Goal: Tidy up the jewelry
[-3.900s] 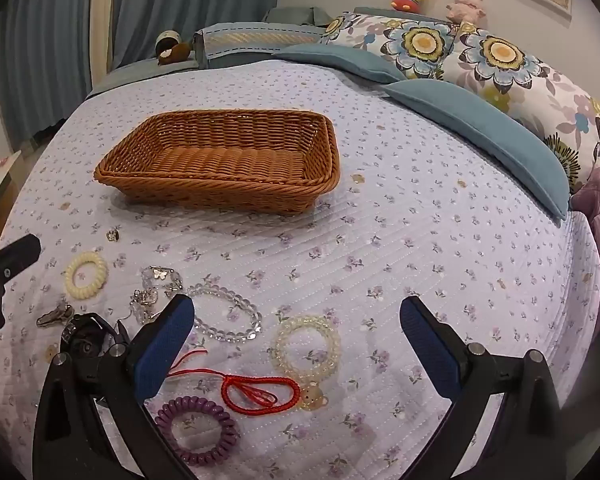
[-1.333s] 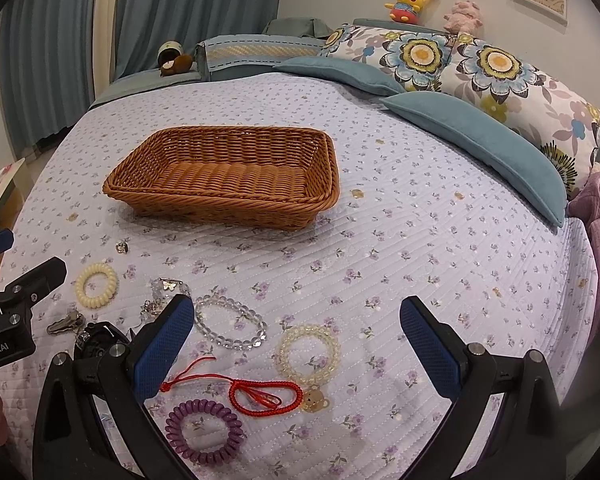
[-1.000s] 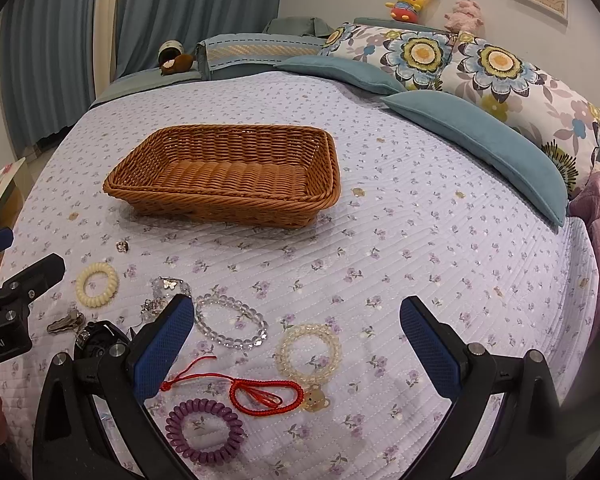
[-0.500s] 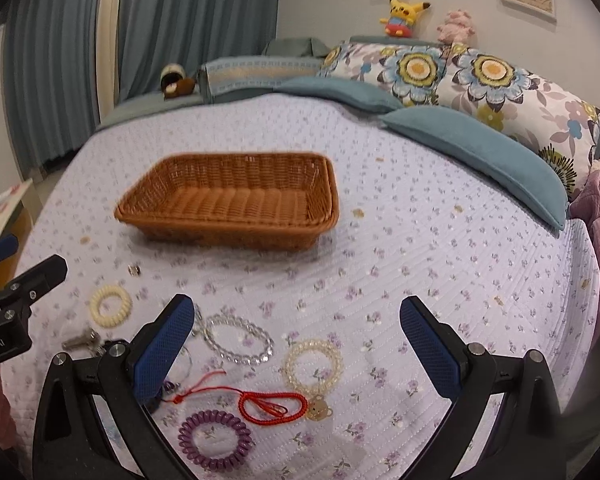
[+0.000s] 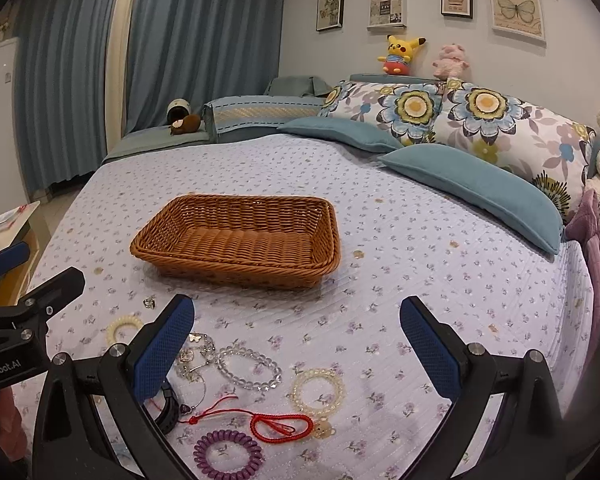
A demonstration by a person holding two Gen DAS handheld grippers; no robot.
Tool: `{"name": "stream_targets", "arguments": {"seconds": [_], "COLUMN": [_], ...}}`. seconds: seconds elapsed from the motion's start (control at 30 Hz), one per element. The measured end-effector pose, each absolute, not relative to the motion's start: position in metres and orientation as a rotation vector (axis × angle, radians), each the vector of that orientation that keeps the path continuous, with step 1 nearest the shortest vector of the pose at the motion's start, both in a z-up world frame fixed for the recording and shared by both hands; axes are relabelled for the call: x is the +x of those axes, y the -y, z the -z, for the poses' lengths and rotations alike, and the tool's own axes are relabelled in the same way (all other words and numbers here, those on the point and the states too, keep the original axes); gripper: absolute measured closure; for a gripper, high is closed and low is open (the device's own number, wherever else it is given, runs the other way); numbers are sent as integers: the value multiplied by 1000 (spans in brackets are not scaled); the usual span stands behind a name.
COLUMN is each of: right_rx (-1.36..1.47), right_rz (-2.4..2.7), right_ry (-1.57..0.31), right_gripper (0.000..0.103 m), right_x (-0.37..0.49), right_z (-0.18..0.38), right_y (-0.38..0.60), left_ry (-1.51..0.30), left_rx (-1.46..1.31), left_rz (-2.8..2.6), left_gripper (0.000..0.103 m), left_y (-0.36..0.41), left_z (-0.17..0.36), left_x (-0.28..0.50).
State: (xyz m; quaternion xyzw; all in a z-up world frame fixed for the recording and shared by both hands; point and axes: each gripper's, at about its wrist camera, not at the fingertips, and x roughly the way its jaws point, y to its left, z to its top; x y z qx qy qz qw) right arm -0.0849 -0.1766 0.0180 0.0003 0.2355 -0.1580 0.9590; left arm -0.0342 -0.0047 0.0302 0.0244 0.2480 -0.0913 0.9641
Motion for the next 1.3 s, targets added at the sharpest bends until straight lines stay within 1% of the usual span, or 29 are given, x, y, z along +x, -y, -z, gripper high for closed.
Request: {"name": "stream_targets", "arguments": {"seconds": [0.47,0.53,0.63,0.7,0.73,0.8,0.87,0.9,1.03,1.07,1.13,1.17,1.2,1.3], "right_rx": [2,0,12,19,23,37,54,63,80,83,85,82,76,73], "right_rz": [340,342,323,306,302,283,266,260,264,262,240,237,234,208], "right_ry": [-488,-495,-528,-557,-573,-606,-628,-638,-658,-661,-678,-687,-702,-735], "right_gripper": [0,0,1,7,8,11,12,12,14,16,29,40,46,46], "right_x": [-86,-88,-89,-87,-86,-83,-80,-79,-77,-77,-76,-75,-74,-75], "right_z": [-17,-17,-14,-9,-6,1,6,8,14,15,18,19,22,28], "right_y": [185,189,197,202,203,207,210,212,220,221,223,223,224,224], "left_ry": [-500,-535,-642,-713,-746,-811,-860,-874,-902,-906,-909,-912,-916,-933], "left_rx": [94,104,63,28,9,-49,-91,-95,-49,-25,0,21,33,42], "left_rz": [199,183,196,188,188,198,248,268,338,362,385,395,399,388], "left_gripper": [5,5,5,6,6,11,31,32,32,32,32,32,32,32], "left_y": [10,4,-19,-38,-46,-59,-61,-58,-31,-20,-9,-1,3,3], "left_z": [-29,-33,-30,-20,-14,-1,7,10,21,23,25,27,27,29], "left_x": [-37,-32,-22,-17,-15,-11,-9,-10,-16,-19,-24,-27,-27,-30]}}
